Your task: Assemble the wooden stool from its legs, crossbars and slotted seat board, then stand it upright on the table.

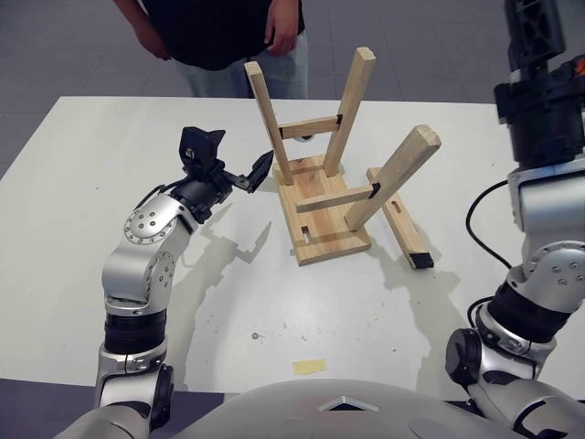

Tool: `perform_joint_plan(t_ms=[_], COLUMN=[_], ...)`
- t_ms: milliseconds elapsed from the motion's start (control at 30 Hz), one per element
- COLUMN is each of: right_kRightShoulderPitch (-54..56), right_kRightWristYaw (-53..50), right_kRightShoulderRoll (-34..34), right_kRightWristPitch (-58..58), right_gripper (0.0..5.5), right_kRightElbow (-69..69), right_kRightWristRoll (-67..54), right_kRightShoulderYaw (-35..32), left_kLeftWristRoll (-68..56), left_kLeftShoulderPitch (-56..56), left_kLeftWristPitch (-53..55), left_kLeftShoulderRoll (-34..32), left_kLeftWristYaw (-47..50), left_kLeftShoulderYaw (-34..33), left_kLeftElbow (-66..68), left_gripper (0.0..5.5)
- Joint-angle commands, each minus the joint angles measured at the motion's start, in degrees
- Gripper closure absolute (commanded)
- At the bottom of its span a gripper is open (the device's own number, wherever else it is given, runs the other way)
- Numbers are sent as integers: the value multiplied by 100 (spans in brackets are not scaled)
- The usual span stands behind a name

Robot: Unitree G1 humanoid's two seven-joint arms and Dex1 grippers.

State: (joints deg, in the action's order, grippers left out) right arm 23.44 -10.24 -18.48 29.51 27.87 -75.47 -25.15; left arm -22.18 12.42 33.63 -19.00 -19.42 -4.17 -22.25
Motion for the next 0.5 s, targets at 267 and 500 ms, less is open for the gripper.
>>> perform_joint_plan(t_ms=[267,500], right_kRightShoulderPitch=[-2758,-3163], right_kRightWristYaw=[3037,3389], right_kRightShoulderRoll=[-1695,-1717], right_kRightWristPitch=[7,104], right_gripper=[12,12], right_kRightElbow=[-986,-1186], right_kRightWristRoll=[2441,3625], right_kRightShoulderYaw=[547,1244], left_kLeftWristRoll=[-52,0], left_kLeftShoulderPitch=[-395,-535], left_kLeftWristPitch=[239,315], left_kLeftShoulderRoll=[-133,-44], left_kLeftWristYaw=[203,291], left_kLeftShoulderYaw=[-381,-238], left_kLeftElbow=[-307,-385], left_gripper=[10,10])
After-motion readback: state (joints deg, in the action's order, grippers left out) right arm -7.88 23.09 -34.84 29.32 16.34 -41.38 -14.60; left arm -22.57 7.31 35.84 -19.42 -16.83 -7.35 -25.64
